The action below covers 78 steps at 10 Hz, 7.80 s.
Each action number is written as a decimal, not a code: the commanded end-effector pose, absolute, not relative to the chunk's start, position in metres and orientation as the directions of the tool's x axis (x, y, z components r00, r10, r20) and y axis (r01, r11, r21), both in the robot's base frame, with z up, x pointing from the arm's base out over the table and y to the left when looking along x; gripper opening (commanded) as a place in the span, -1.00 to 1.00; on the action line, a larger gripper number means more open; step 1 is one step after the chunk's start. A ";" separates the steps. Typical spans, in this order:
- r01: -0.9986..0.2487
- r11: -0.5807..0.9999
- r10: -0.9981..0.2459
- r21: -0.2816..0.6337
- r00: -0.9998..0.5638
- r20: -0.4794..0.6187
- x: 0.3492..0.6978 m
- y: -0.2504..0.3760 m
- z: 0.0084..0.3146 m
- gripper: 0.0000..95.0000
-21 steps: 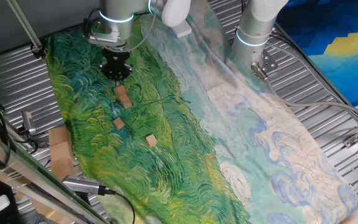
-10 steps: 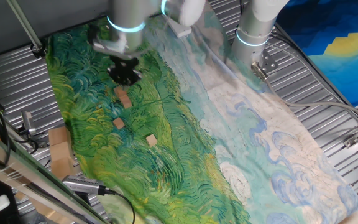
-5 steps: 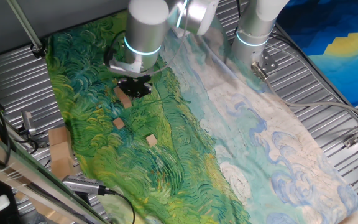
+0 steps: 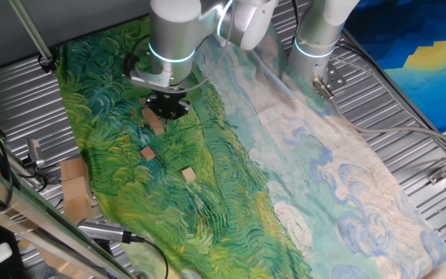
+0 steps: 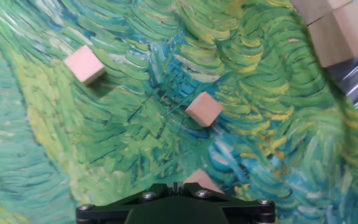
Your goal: Stack the blocks into a pyramid shape
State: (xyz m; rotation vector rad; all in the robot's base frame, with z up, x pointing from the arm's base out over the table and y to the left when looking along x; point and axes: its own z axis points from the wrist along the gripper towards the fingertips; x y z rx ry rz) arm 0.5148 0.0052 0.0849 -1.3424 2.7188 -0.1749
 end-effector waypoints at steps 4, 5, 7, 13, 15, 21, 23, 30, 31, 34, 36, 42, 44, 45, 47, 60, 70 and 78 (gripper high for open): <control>-0.912 0.373 -0.921 -0.172 -0.386 0.050 0.515 0.006 0.084 -1.00; -0.921 0.352 -0.929 -0.170 -0.365 0.054 0.515 0.006 0.084 -1.00; -0.924 0.343 -0.933 -0.168 -0.357 0.056 0.515 0.006 0.084 -1.00; -0.902 0.428 -0.902 -0.052 -0.430 0.035 0.515 0.006 0.084 -1.00; -0.920 0.391 -0.920 -0.024 -0.391 -0.003 0.515 0.006 0.084 -0.60; -0.895 0.445 -0.895 0.016 -0.445 -0.035 0.516 0.095 0.070 0.60; -0.874 0.485 -0.873 0.016 -0.486 -0.038 0.513 0.123 0.068 0.60; -0.942 0.330 -0.943 -0.062 -0.325 -0.074 0.518 0.162 0.050 0.60; -0.951 0.304 -0.951 -0.064 -0.299 -0.076 0.519 0.167 0.045 0.60; -0.975 0.205 -0.977 -0.090 -0.198 -0.079 0.516 0.176 0.023 0.20; -0.978 0.179 -0.981 -0.105 -0.170 -0.088 0.514 0.172 0.005 0.20; -0.972 0.215 -0.973 -0.099 -0.205 -0.104 0.518 0.160 0.004 -1.00; -0.968 0.234 -0.969 -0.095 -0.223 -0.110 0.519 0.160 0.008 -1.00; -0.967 0.239 -0.968 -0.090 -0.230 -0.098 0.519 0.161 0.012 -1.00; -0.965 0.247 -0.967 -0.088 -0.239 -0.089 0.520 0.163 0.024 -1.00; -0.959 0.262 -0.963 -0.105 -0.253 -0.094 0.519 0.159 0.039 -1.00; -0.960 0.258 -0.964 -0.105 -0.249 -0.099 0.516 0.155 0.036 -0.20; -0.957 0.274 -0.959 -0.096 -0.265 -0.097 0.522 0.143 0.051 -0.60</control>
